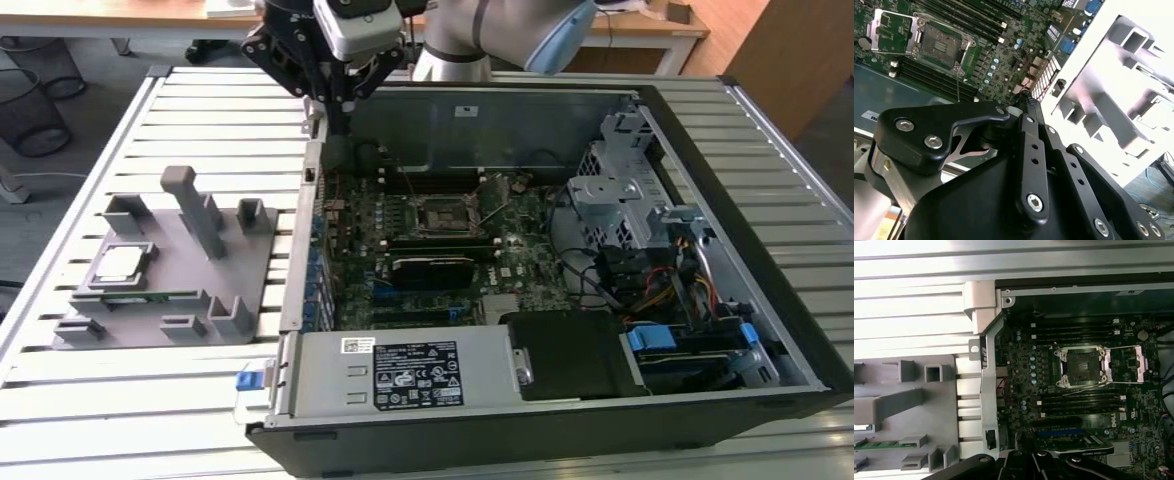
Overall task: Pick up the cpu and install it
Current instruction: 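Reach for the cpu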
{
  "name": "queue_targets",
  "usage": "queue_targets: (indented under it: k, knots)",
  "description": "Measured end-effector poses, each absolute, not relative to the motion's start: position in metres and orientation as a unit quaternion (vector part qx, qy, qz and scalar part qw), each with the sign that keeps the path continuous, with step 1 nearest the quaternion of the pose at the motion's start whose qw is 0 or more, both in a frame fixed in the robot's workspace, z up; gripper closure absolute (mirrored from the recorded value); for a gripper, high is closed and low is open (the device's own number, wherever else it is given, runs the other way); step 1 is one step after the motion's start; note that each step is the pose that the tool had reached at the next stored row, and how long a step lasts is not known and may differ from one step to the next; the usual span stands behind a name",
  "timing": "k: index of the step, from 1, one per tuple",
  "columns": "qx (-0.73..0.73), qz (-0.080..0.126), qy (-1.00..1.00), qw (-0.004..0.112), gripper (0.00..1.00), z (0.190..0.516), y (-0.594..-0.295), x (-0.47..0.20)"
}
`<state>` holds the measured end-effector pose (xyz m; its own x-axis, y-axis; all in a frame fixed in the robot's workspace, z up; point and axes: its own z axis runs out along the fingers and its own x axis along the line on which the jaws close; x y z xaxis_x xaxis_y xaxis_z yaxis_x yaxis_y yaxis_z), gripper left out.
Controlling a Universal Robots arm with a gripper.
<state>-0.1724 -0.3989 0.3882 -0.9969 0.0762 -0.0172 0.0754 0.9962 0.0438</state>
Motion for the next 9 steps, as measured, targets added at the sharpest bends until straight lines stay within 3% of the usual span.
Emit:
queue_targets:
  k: [9]
  knots:
    - [0.038, 0.021, 0.999, 0.007, 0.89, 0.3866, -0.3989, -0.1803]
